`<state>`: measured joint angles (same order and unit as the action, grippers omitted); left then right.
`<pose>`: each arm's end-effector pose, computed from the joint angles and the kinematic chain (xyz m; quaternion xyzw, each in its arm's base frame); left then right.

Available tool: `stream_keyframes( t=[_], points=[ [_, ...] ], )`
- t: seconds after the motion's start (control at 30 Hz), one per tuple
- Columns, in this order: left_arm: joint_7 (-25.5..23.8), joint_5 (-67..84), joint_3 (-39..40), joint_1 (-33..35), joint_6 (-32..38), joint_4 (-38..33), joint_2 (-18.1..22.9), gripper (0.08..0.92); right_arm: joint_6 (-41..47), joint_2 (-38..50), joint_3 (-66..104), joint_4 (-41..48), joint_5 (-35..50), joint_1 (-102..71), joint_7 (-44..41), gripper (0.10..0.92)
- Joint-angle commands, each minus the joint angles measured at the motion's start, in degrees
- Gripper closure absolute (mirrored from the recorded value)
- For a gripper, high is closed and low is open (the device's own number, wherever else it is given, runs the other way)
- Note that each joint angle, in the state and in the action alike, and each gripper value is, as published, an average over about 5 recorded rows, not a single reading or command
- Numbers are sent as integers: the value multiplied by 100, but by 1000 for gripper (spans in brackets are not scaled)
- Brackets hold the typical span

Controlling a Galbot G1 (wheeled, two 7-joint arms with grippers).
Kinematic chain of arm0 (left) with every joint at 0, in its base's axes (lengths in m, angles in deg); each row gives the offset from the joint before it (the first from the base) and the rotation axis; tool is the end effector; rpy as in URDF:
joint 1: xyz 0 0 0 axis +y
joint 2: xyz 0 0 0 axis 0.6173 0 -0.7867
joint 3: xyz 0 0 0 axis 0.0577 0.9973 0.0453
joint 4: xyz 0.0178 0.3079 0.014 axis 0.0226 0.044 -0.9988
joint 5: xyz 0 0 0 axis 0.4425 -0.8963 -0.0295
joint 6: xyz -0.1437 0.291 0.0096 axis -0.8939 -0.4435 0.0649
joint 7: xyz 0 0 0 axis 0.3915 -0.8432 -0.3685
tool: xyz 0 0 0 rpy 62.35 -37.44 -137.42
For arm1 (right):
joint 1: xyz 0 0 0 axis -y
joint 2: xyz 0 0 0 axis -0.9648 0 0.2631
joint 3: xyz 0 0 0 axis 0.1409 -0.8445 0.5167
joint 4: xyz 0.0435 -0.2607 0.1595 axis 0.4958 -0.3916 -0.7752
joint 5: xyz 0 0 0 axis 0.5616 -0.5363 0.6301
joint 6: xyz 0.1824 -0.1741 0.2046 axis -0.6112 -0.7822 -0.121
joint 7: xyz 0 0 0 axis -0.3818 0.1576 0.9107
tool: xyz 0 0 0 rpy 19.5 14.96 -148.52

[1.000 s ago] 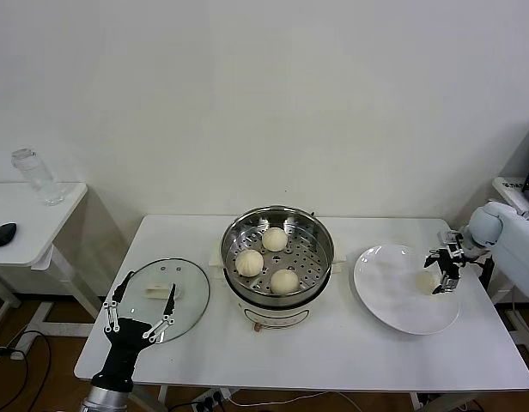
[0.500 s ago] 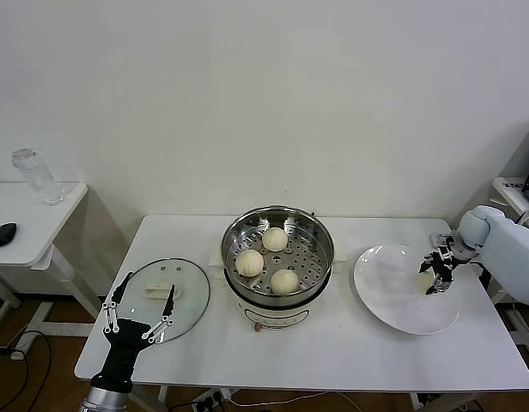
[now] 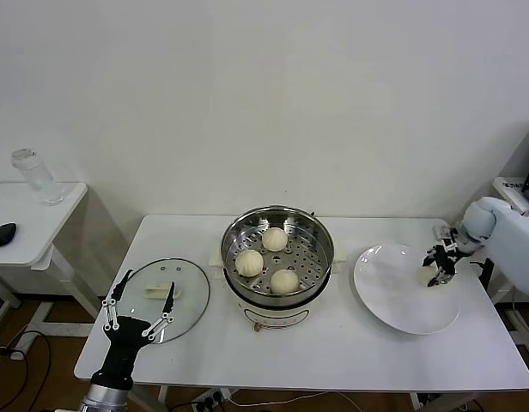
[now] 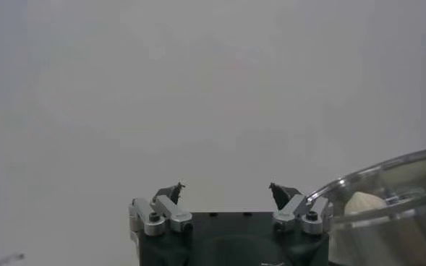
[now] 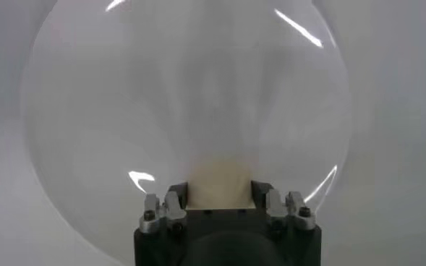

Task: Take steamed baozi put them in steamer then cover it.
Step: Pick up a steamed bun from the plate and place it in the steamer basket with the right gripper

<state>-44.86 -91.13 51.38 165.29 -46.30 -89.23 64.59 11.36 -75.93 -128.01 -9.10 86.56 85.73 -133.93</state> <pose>0.1427 0.0630 -0.2825 0.0659 0.9681 0.1889 0.1512 0.5102 -0.2605 -0.1615 0.4638 -0.5718 0.4996 0.4565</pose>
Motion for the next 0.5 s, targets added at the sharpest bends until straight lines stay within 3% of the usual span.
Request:
stream_keyframes(
  t=[0.03,0.5],
  points=[
    [2,4,29,-51,-20,-17,-5,177,368,198,-1413,-1350,1095,1578,-396,406],
    [7,-18,154,-121,-12,-6,-62,177,1202,-1196,-3650,-3180,3556,4422,-464,406]
  ],
)
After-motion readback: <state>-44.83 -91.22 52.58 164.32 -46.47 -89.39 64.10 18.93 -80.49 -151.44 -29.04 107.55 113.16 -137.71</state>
